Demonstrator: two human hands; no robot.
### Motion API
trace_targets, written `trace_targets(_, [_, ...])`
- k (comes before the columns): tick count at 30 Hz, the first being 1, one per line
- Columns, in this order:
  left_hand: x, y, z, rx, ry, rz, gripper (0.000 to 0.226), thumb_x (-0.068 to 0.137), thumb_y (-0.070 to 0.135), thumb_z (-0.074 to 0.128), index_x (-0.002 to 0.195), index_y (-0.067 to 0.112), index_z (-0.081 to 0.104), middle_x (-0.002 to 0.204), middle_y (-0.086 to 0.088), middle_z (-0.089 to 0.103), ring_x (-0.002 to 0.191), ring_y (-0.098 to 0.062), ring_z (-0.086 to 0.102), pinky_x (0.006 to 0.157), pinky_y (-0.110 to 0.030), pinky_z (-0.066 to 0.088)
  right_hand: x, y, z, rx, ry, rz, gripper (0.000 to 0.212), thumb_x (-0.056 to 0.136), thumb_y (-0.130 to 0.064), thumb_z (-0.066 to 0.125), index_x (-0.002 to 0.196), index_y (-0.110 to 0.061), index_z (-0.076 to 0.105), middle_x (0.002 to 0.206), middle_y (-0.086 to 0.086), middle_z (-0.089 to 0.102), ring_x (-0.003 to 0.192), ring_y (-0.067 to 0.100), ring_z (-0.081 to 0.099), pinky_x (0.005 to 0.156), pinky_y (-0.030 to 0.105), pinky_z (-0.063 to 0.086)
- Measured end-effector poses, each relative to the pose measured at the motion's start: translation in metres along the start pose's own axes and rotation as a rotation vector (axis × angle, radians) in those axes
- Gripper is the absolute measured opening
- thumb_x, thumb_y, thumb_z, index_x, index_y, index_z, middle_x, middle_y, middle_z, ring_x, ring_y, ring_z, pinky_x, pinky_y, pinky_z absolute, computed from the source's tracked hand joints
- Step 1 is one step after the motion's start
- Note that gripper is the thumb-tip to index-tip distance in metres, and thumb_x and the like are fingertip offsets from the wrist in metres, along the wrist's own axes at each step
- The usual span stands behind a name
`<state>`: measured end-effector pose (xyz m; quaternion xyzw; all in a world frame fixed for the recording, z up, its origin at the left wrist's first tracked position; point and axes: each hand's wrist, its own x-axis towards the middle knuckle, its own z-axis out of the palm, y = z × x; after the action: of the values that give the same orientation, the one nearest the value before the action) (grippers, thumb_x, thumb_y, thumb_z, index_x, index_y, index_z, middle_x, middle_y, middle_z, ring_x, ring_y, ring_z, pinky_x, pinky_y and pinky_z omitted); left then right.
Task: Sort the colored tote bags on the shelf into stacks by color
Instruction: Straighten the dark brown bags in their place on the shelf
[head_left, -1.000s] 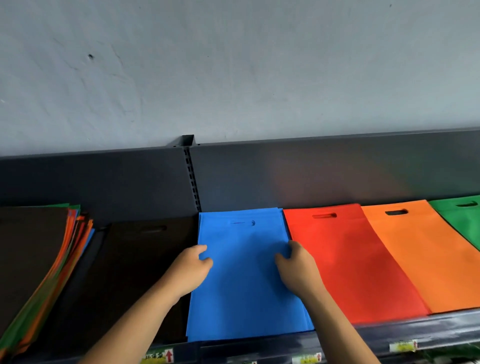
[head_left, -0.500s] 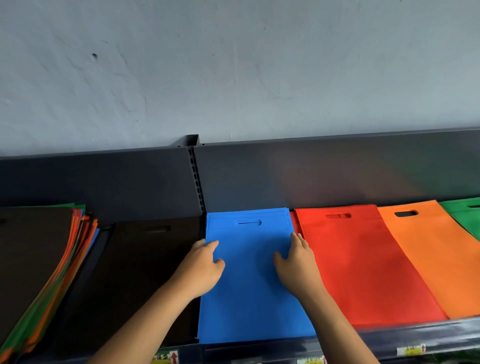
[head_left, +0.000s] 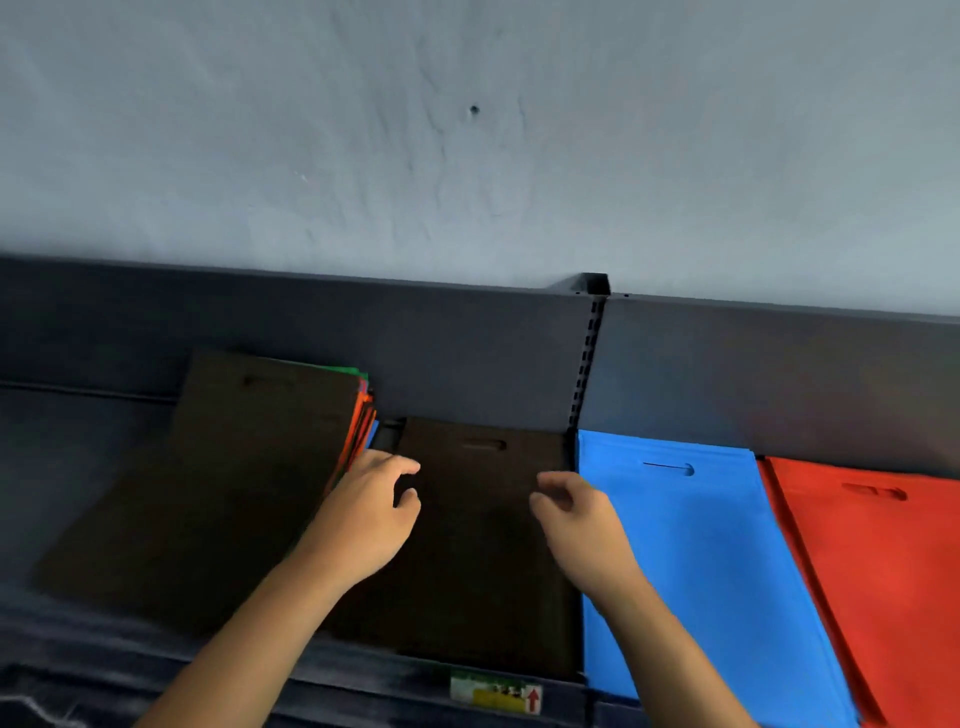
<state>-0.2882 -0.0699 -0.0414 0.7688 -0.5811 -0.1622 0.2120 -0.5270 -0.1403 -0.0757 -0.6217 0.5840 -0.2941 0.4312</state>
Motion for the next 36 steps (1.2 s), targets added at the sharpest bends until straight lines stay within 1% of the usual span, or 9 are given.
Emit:
trace_targets(3, [0.000, -0.054, -0.037, 0.030, 0.071, -0.030, 0.034, 0.099, 0.026, 0.062, 0.133, 0.026, 0.063, 0.132, 0.008, 0.049, 0.119, -0.011, 0.059, 0.101, -0.020, 0.039, -0.009, -0.033, 0.053, -0.009, -0.063, -0.028, 0.035, 0.101, -0.026, 0.067, 0.135, -0.018, 0.067, 0.120, -0.007, 0.072, 0.109, 0.007, 0.066, 0.088, 0.021, 0.046])
trace_targets(10, [0.005, -0.160, -0.109, 0.162, 0.079, -0.100, 0.046, 0.104, 0.032, 0.054, 0.149, 0.023, 0.050, 0.154, 0.003, 0.039, 0.134, -0.018, 0.049, 0.107, -0.034, 0.047, -0.033, -0.085, 0.161, 0.015, -0.119, 0.000, 0.031, 0.101, -0.028, 0.068, 0.131, -0.021, 0.067, 0.110, -0.010, 0.073, 0.103, 0.003, 0.067, 0.091, 0.023, 0.053])
trace_targets(17, [0.012, -0.228, -0.128, 0.433, -0.024, -0.048, 0.063, 0.107, 0.043, 0.044, 0.161, 0.013, 0.032, 0.170, -0.015, 0.018, 0.155, -0.031, 0.024, 0.120, -0.043, 0.035, -0.049, -0.113, 0.224, 0.043, -0.065, 0.110, 0.039, 0.104, -0.036, 0.066, 0.139, -0.020, 0.059, 0.112, -0.016, 0.065, 0.100, -0.001, 0.061, 0.076, 0.013, 0.046])
trace_targets(21, [0.019, -0.240, -0.124, 0.445, -0.130, -0.018, 0.071, 0.108, 0.054, 0.030, 0.164, 0.012, 0.021, 0.170, -0.016, 0.019, 0.159, -0.034, 0.012, 0.128, -0.046, 0.022, -0.053, -0.118, 0.237, 0.061, -0.019, 0.177, 0.051, 0.102, -0.043, 0.066, 0.147, -0.022, 0.053, 0.118, -0.013, 0.062, 0.104, 0.003, 0.060, 0.083, 0.019, 0.047])
trace_targets(25, [0.014, -0.230, -0.120, 0.296, -0.164, 0.080, 0.072, 0.106, 0.060, 0.031, 0.164, 0.020, 0.020, 0.169, -0.012, 0.023, 0.159, -0.029, 0.015, 0.127, -0.043, 0.022, -0.051, -0.115, 0.239, 0.144, 0.033, 0.288, 0.050, 0.096, -0.052, 0.071, 0.134, -0.021, 0.062, 0.117, -0.007, 0.074, 0.100, 0.011, 0.073, 0.083, 0.030, 0.062])
trace_targets(27, [0.016, -0.229, -0.123, 0.235, -0.114, 0.106, 0.071, 0.105, 0.060, 0.035, 0.163, 0.020, 0.023, 0.167, -0.008, 0.029, 0.157, -0.026, 0.022, 0.124, -0.040, 0.028, -0.049, -0.117, 0.236, 0.152, 0.092, 0.309, 0.034, 0.099, -0.043, 0.071, 0.122, -0.019, 0.066, 0.108, -0.001, 0.078, 0.092, 0.016, 0.076, 0.075, 0.031, 0.062])
trace_targets(29, [0.022, -0.235, -0.128, 0.258, -0.074, 0.061, 0.072, 0.105, 0.059, 0.034, 0.163, 0.018, 0.021, 0.168, -0.010, 0.026, 0.158, -0.028, 0.018, 0.125, -0.042, 0.026, -0.047, -0.113, 0.232, 0.186, 0.154, 0.326, 0.024, 0.101, -0.035, 0.070, 0.117, -0.018, 0.068, 0.102, 0.002, 0.079, 0.089, 0.020, 0.077, 0.077, 0.040, 0.064])
trace_targets(32, [0.029, -0.245, -0.131, 0.356, -0.132, 0.011, 0.076, 0.105, 0.061, 0.027, 0.164, 0.013, 0.016, 0.169, -0.012, 0.026, 0.159, -0.033, 0.013, 0.127, -0.048, 0.023, -0.048, -0.111, 0.231, 0.284, 0.190, 0.370, 0.034, 0.095, -0.037, 0.073, 0.122, -0.018, 0.067, 0.105, 0.005, 0.080, 0.091, 0.025, 0.079, 0.084, 0.048, 0.066])
trace_targets(36, [0.024, -0.236, -0.131, 0.318, -0.161, 0.089, 0.075, 0.105, 0.061, 0.032, 0.164, 0.015, 0.018, 0.165, -0.010, 0.034, 0.158, -0.032, 0.016, 0.127, -0.043, 0.023, -0.053, -0.117, 0.230, 0.550, 0.059, 0.493, 0.033, 0.093, -0.030, 0.079, 0.113, -0.010, 0.062, 0.102, 0.015, 0.081, 0.088, 0.034, 0.081, 0.073, 0.045, 0.065])
